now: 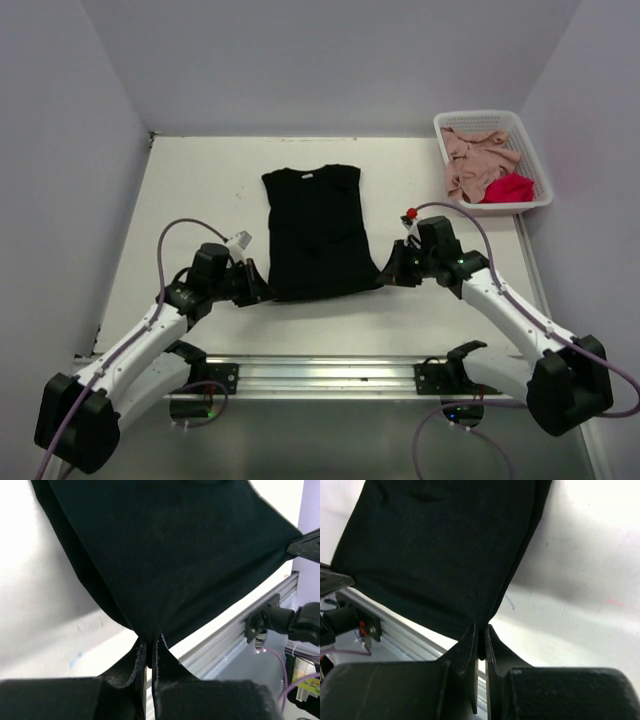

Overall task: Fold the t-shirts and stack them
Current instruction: Grab one side of the 2/3 rectangular tshirt with both arms, then fold the long partially folded tshirt into a neat square

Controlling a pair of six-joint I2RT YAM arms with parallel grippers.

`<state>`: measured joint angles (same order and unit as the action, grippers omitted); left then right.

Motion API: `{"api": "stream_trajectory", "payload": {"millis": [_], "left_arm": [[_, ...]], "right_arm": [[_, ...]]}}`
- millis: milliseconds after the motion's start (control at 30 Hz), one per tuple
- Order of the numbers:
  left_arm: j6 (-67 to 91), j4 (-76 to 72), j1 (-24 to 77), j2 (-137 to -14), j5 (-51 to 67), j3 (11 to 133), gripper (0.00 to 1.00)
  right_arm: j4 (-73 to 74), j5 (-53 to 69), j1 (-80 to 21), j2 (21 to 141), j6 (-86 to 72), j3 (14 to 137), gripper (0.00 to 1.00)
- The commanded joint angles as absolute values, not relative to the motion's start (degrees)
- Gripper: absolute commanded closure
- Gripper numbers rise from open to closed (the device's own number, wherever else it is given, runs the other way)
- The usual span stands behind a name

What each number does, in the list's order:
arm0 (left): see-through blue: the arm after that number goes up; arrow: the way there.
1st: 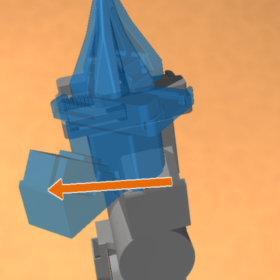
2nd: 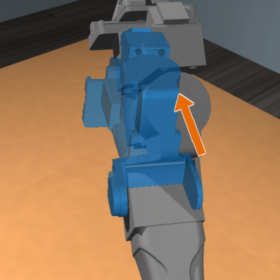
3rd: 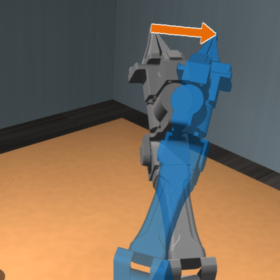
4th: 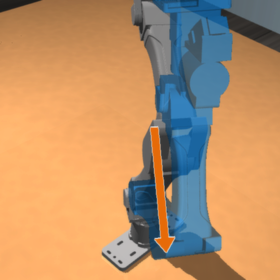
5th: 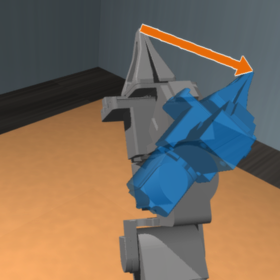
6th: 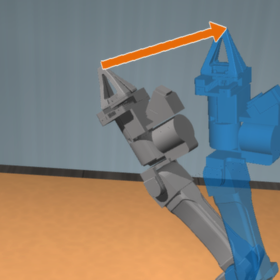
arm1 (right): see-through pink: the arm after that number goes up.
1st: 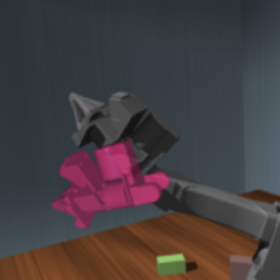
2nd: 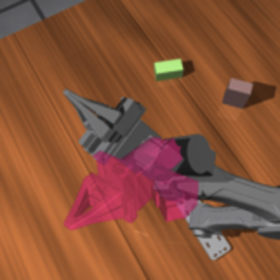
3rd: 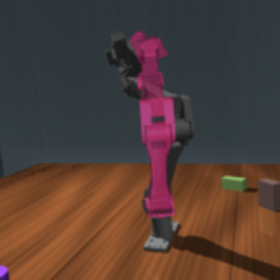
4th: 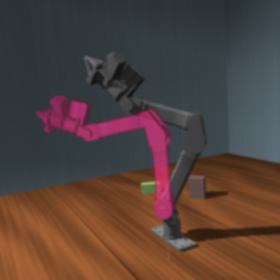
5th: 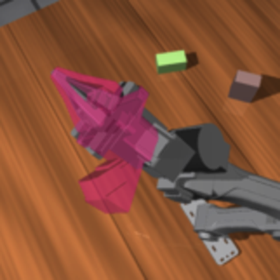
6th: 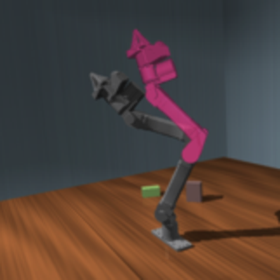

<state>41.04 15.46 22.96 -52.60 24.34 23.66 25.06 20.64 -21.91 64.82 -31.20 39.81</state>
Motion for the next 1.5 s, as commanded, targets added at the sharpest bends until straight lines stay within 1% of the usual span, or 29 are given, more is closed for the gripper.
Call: {"api": "stream_trajectory", "payload": {"millis": [0, 33, 200, 433, 567, 700, 967, 1067, 1167, 1333, 1467], "left_arm": [[43.5, 31.9, 23.1, -46.2, 20.9, 28.4, 1.0], [43.9, 33.6, 23.2, -43.5, 20.7, 29.3, 1.0], [46.7, 41.7, 23.3, -37.8, 20.5, 34.4, 1.0], [46.9, 45.1, 23.2, -36.0, 17.5, 38.7, 1.0], [43.7, 41.0, 23.2, -39.3, 13.9, 38.1, 1.0], [38.8, 33.5, 23.2, -46.1, 10.0, 38.5, 1.0], [32.3, 24.5, 22.9, -57.6, 3.3, 46.7, 1.0], [30.8, 22.1, 21.5, -61.0, 3.5, 48.2, 1.0], [29.7, 18.2, 18.7, -65.1, 6.3, 48.4, 1.0], [28.9, 11.8, 15.6, -74.3, 8.3, 50.3, 1.0], [28.7, 7.9, 14.9, -81.6, 9.8, 54.7, 1.0]], "right_arm": [[34.4, 19.7, -22.8, 58.4, -29.5, 39.0, 1.0], [35.5, 19.6, -23.1, 57.3, -29.8, 39.3, 1.0], [42.4, 18.9, -25.7, 51.2, -31.2, 41.3, 1.0], [45.2, 18.3, -26.6, 47.5, -32.1, 44.7, 1.0], [42.9, 14.2, -26.5, 51.4, -30.2, 46.8, 1.0], [38.2, 10.3, -26.5, 58.7, -28.0, 49.9, 1.0], [31.6, 4.1, -26.2, 72.3, -24.3, 59.1, 1.0], [29.5, 3.6, -25.2, 76.8, -23.8, 62.2, 1.0], [27.8, 3.4, -24.2, 81.5, -23.7, 65.1, 1.0], [25.9, 3.5, -22.9, 89.2, -23.0, 71.5, 1.0], [25.7, 3.3, -22.1, 94.9, -22.6, 77.3, 1.0]]}}
